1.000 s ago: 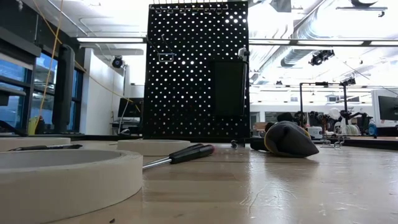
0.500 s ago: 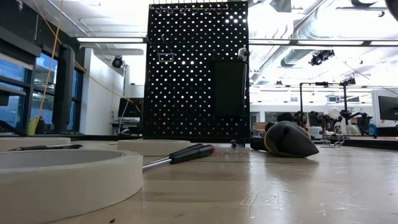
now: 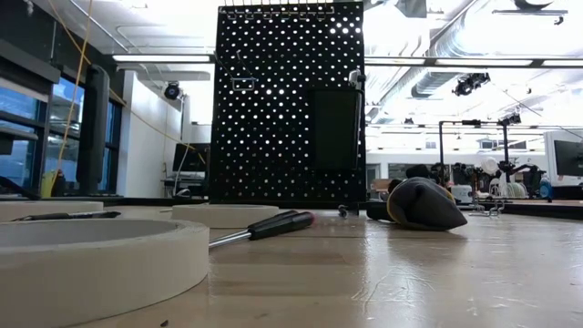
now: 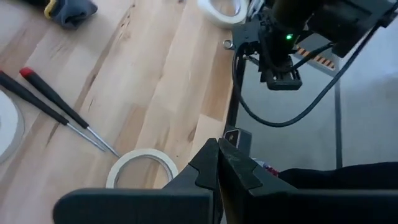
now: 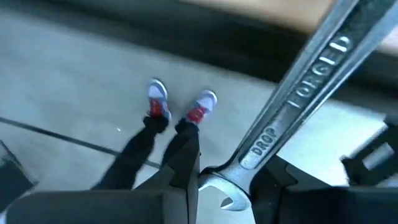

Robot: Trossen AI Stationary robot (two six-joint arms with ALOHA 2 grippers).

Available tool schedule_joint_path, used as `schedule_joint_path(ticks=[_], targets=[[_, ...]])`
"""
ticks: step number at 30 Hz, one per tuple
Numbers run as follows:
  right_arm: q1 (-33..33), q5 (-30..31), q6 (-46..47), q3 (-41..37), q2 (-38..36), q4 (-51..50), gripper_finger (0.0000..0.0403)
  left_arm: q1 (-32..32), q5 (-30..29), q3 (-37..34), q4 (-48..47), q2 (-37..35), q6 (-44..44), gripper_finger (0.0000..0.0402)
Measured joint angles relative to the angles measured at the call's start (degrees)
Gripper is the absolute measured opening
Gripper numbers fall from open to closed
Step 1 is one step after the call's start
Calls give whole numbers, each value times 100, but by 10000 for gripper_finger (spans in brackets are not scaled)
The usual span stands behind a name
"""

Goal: Hang tools onto peg board
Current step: Hang the 12 mm tool onto the pegboard on the top left

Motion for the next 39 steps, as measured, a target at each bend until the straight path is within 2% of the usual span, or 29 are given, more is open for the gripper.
schedule_joint_path(ticks=[10,21,25,28,31,36,39], targets=[[-144,-2,-796,432,-151,-1085,86,6,-978,11,-3,-758,494,0],[-486,770,-1759,435,-1123,-2902,86,43,-1026,11,165,-1041,632,0],[-618,1516,-2188,437,-1561,-3347,86,48,-776,9,1358,-1102,572,0],[-709,2496,-2750,437,-1960,-3524,86,50,-364,11,2467,-1094,772,0],[-864,3475,-3386,439,-2337,-3512,86,88,-246,11,3147,-1082,917,0],[-1129,5034,-5169,439,-2968,-2891,86,184,-799,11,3658,-1082,1563,12],[-1342,5347,-6494,439,-3254,-2191,86,319,-1198,9,3465,-1076,1855,43]])
